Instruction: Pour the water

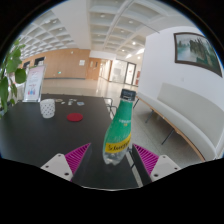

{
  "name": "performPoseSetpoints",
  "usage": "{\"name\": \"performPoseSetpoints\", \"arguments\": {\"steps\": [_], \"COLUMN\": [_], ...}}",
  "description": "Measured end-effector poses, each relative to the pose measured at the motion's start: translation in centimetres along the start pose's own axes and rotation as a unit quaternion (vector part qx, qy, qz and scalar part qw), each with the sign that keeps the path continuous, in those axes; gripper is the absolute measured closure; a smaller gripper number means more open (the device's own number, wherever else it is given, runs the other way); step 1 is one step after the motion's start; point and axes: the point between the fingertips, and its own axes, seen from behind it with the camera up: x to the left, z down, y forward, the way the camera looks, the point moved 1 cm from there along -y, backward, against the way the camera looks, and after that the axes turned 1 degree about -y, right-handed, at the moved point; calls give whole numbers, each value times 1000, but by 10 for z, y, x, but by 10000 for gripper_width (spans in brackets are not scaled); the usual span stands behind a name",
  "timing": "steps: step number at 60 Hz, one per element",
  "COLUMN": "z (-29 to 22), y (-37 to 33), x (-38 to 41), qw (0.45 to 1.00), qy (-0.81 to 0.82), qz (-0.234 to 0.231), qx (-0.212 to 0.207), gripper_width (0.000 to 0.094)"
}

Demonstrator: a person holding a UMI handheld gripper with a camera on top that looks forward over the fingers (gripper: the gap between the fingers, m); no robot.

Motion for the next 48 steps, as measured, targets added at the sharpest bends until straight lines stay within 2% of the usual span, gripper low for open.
{"name": "performPoseSetpoints", "arguments": {"steps": [8, 12, 15, 21, 30, 38, 48], "z": [-18, -24, -25, -31, -31, -57, -152], "y": [43, 56, 65, 67, 65, 64, 60], "x": [-11, -13, -10, -10, -15, -31, -59], "qw": [999, 999, 999, 998, 998, 994, 965], "qy": [24, 33, 32, 23, 14, -28, -154], "qz": [15, 18, 20, 21, 36, 93, 191], "qx": [-20, -26, -30, -51, -44, -50, -88], "gripper_width": [137, 229, 359, 407, 512, 515, 515]}}
